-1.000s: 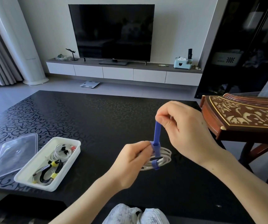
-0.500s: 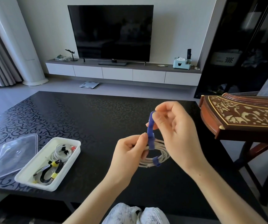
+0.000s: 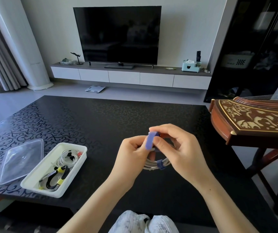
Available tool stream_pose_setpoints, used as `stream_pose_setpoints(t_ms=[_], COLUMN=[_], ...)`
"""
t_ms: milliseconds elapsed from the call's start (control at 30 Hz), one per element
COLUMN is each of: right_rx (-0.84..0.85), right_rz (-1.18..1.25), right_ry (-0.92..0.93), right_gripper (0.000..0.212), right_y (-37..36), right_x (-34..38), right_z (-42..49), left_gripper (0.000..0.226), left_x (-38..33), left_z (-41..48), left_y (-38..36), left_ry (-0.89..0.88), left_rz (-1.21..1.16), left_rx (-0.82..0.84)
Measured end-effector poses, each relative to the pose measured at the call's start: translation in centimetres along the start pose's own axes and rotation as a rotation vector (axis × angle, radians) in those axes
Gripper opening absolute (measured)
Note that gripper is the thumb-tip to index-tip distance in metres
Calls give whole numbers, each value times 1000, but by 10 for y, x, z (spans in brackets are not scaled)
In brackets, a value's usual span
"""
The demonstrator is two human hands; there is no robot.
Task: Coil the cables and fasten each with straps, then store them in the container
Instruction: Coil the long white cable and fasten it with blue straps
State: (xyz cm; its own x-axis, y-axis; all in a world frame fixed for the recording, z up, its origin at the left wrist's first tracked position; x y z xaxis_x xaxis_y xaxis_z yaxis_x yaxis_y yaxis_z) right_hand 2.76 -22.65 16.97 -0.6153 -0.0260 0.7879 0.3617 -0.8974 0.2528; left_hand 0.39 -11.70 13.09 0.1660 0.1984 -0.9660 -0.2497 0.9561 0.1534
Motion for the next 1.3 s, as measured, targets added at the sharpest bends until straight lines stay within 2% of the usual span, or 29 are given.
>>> stream_pose_setpoints(t_ms=[33, 133, 233, 367, 433, 533, 667, 767, 833, 933, 1000, 1033, 1167, 1233, 1300], right_rx=[-41, -226, -339, -419, -422, -445, -446, -412, -415, -424, -417, -415, -381, -310, -226], right_rz=[19, 11, 36, -230, -420, -669, -712, -634, -573, -482, -432, -404, -332, -195, -69], right_ry=[-41, -204, -293, -89, 69, 308, 474, 448, 382, 293, 225, 183, 1, -140, -196], right_gripper=[10, 8, 10, 16, 21, 28, 39, 40, 40, 46, 43, 40, 29, 25, 19], right_y=[2, 10, 9, 6, 2, 0, 0, 1, 2, 5, 7, 8, 10, 12, 9], right_x=[-6, -34, -53, -41, -30, -12, -5, -10, -16, -22, -29, -33, -45, -52, -48], right_z=[4, 13, 19, 19, 17, 10, 2, 2, 3, 6, 6, 6, 6, 9, 7], left_gripper=[38, 35, 23, 25, 22, 18, 18, 16, 17, 15, 18, 25, 30, 27, 26], left_x=[2, 15, 37, 71, 77, 75, 65, 59, 61, 40, 15, 9, 13, 22, 29], left_z=[3, 15, 27, 29, 28, 24, 12, 5, 8, 17, 13, 10, 8, 11, 12], left_y=[0, 0, 1, -14, -23, -30, -43, -46, -39, -18, -14, -15, -18, -14, -10], left_ry=[16, 106, 277, 638, 766, 861, 923, 916, 816, 452, 197, 134, 135, 220, 282], left_rz=[45, 115, -51, -391, -476, -501, -510, -499, -339, 62, 265, 334, 437, 379, 267], left_rx=[16, 47, 42, 108, 150, 160, 220, 254, 190, 21, -3, 17, 92, 97, 85])
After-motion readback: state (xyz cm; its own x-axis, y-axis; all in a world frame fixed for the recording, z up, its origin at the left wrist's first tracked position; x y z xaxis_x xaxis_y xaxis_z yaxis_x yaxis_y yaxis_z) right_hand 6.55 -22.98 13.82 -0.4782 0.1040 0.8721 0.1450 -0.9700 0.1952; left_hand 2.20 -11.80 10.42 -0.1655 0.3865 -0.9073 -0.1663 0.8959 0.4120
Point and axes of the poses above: each hand's wrist, its own z-axis towards the middle knuckle, its own y-axis out of the back of the hand, x = y × z, the point moved 9 cm from there along z, towards the middle knuckle, and after that the axes turned 5 degrees about z, right-handed, at the moved point
